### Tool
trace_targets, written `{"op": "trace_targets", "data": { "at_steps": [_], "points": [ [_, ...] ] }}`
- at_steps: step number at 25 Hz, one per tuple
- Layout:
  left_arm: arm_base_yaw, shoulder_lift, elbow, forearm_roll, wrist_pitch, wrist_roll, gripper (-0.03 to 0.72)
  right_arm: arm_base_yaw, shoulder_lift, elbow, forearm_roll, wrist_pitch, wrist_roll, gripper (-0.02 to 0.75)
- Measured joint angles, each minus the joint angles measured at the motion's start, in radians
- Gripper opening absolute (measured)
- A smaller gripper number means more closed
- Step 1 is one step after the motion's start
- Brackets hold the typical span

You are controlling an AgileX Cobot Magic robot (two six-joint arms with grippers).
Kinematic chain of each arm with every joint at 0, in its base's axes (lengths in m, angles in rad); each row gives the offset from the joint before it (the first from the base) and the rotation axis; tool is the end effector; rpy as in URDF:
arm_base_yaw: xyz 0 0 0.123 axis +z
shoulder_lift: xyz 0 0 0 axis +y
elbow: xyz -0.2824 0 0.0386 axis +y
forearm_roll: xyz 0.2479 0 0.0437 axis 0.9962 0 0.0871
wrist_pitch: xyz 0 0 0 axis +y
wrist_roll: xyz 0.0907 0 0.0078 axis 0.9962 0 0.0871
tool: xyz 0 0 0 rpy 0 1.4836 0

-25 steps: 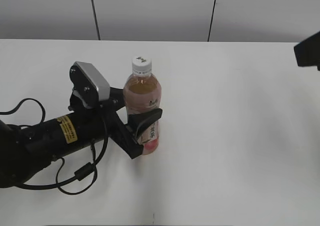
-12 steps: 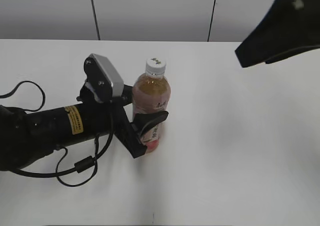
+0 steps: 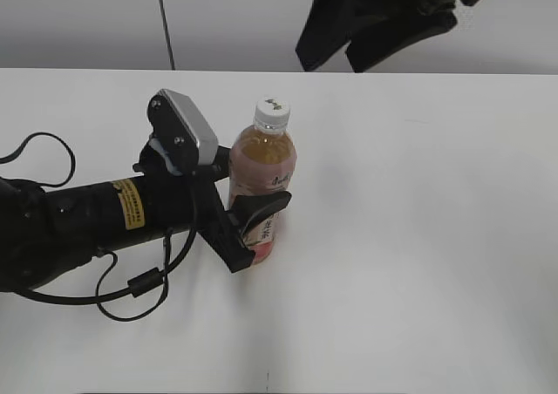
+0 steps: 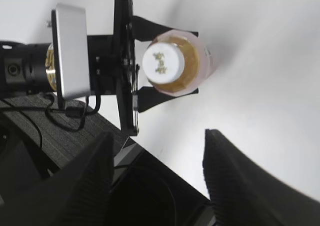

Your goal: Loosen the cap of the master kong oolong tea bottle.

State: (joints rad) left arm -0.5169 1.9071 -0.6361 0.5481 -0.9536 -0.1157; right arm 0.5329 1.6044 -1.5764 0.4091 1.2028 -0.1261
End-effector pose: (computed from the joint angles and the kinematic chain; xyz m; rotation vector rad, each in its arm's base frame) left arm 0.2618 -0.1933 0.1279 0.9606 1.6309 -0.6118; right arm 0.2708 0.1989 0.3648 -0.7990 2.6117 0.6804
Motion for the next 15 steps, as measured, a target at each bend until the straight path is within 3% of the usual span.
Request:
{"op": "trace_targets", "data": {
  "at_steps": [5, 15],
  "points": [
    [0.0, -0.008, -0.002, 0.0, 0.025, -0.001, 0.403, 0.002, 0.103, -0.101, -0.01, 0.005, 0.087, 0.428],
    [-0.001, -0.008, -0.021, -0.001, 0.054, -0.001, 0.403, 0.002, 0.169, -0.114, -0.005, 0.012, 0.291, 0.428]
  ]
}}
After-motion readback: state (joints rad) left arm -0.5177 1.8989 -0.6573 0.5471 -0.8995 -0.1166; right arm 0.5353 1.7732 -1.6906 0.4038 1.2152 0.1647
